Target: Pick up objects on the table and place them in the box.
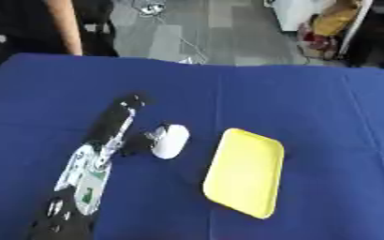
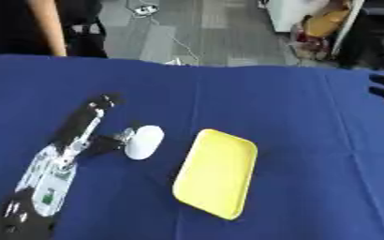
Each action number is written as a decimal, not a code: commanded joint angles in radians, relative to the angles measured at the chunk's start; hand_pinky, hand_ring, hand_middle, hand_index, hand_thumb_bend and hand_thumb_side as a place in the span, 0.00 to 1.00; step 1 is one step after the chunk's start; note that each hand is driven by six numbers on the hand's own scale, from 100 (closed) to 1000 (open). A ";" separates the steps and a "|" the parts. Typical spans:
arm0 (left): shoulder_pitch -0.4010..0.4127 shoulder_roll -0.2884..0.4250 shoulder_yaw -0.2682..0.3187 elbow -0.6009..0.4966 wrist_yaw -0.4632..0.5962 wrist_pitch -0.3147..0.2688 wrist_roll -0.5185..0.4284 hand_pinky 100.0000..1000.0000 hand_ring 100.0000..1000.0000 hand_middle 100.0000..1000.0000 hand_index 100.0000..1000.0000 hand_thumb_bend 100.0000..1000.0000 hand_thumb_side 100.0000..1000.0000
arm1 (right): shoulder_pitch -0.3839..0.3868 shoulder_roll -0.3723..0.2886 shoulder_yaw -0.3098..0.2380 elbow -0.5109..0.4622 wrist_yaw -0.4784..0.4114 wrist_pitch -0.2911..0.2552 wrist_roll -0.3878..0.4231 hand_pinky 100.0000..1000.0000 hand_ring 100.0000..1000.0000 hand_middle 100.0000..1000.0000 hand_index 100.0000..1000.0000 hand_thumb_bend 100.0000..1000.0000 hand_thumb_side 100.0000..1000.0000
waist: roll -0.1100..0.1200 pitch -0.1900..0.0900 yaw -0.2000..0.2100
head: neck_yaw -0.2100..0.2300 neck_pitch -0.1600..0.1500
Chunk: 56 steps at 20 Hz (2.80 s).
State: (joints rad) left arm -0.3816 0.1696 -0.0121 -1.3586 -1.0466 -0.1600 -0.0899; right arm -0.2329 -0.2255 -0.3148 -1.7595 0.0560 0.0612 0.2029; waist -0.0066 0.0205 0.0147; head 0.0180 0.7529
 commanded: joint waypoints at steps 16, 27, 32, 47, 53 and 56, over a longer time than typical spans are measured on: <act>-0.134 0.112 -0.090 0.243 0.001 -0.113 -0.009 0.97 0.97 0.90 0.89 0.23 0.83 | -0.002 -0.035 0.008 -0.013 0.004 -0.002 0.014 0.78 0.79 0.92 1.00 0.00 0.92 | 0.018 -0.018 -0.017 | 0.015 0.001; -0.181 0.156 -0.112 0.323 0.012 -0.143 -0.011 0.96 0.98 0.91 0.88 0.19 0.90 | -0.002 -0.037 0.010 -0.014 0.006 0.000 0.018 0.78 0.79 0.92 1.00 0.00 0.92 | 0.026 -0.021 -0.022 | 0.022 0.002; -0.183 0.150 -0.124 0.299 0.021 -0.158 -0.028 0.96 0.98 0.91 0.87 0.21 0.94 | -0.003 -0.037 0.010 -0.014 0.006 0.000 0.018 0.78 0.79 0.92 1.00 0.00 0.92 | 0.026 -0.021 -0.022 | 0.021 0.001; -0.173 0.102 -0.128 0.343 -0.013 -0.149 -0.059 0.97 0.99 0.92 0.87 0.15 1.00 | -0.004 -0.037 0.010 -0.014 0.005 -0.001 0.019 0.78 0.79 0.92 1.00 0.00 0.91 | 0.025 -0.021 -0.021 | 0.018 0.001; -0.172 0.101 -0.129 0.340 -0.034 -0.154 -0.064 0.96 0.99 0.91 0.87 0.16 1.00 | -0.005 -0.037 0.010 -0.014 0.005 0.000 0.019 0.78 0.79 0.92 1.00 0.00 0.91 | 0.026 -0.021 -0.024 | 0.015 0.002; -0.167 0.100 -0.125 0.344 -0.062 -0.154 -0.063 0.94 0.99 0.91 0.86 0.17 1.00 | -0.005 -0.036 0.010 -0.015 0.005 0.001 0.020 0.78 0.79 0.92 1.00 0.00 0.91 | 0.026 -0.021 -0.024 | 0.014 0.002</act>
State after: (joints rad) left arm -0.5399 0.2671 -0.1413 -1.0041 -1.0946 -0.3119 -0.1533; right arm -0.2257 -0.2429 -0.3026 -1.7583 0.0571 0.0620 0.2204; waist 0.0194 0.0122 -0.0091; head 0.0299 0.7540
